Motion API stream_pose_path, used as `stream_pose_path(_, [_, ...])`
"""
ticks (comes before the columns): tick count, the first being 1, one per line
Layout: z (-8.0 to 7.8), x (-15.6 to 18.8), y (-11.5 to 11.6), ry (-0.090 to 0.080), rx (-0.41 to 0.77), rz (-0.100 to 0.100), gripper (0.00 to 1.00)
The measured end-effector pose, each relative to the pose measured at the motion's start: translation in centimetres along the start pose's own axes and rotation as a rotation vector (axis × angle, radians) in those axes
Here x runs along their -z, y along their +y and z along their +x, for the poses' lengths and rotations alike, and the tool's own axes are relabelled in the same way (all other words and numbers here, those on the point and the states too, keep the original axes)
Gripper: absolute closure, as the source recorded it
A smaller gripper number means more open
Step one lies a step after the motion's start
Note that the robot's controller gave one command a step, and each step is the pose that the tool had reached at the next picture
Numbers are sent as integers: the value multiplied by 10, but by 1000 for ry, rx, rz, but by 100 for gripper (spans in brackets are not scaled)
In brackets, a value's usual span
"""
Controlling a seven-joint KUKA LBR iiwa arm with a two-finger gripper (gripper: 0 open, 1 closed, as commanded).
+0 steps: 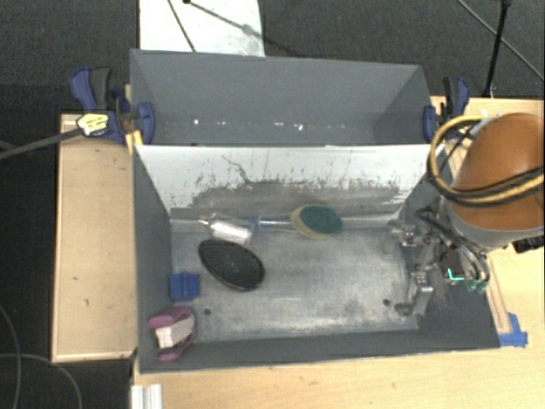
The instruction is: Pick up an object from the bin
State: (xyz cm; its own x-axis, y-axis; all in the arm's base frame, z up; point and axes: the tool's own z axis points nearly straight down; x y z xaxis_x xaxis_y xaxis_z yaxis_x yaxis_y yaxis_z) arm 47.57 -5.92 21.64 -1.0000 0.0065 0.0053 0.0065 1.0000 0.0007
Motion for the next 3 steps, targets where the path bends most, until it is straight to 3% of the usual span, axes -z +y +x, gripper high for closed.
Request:
stream_pose_path(1, [-74,-83,-71,-6,-20,3,0])
stream_pose_path(2, [-106,-83,23,-12,-30,-4,0])
stream_pose_path(3, [-118,-136,73,-10,-308,-2,0])
